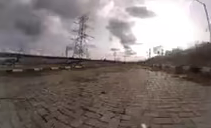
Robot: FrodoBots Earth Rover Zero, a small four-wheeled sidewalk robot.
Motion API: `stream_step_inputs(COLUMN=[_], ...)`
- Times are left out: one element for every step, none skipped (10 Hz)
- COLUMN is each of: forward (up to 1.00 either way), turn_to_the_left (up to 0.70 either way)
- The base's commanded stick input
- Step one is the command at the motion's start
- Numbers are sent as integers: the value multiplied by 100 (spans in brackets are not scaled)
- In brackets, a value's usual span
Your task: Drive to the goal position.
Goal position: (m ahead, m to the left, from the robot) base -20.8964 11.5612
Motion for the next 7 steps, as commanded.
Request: stream_step_inputs(forward=[100, 100, 100, 100, 100, 100, 100], turn_to_the_left=[27, 27, 27, 27, 27, 27, 27])
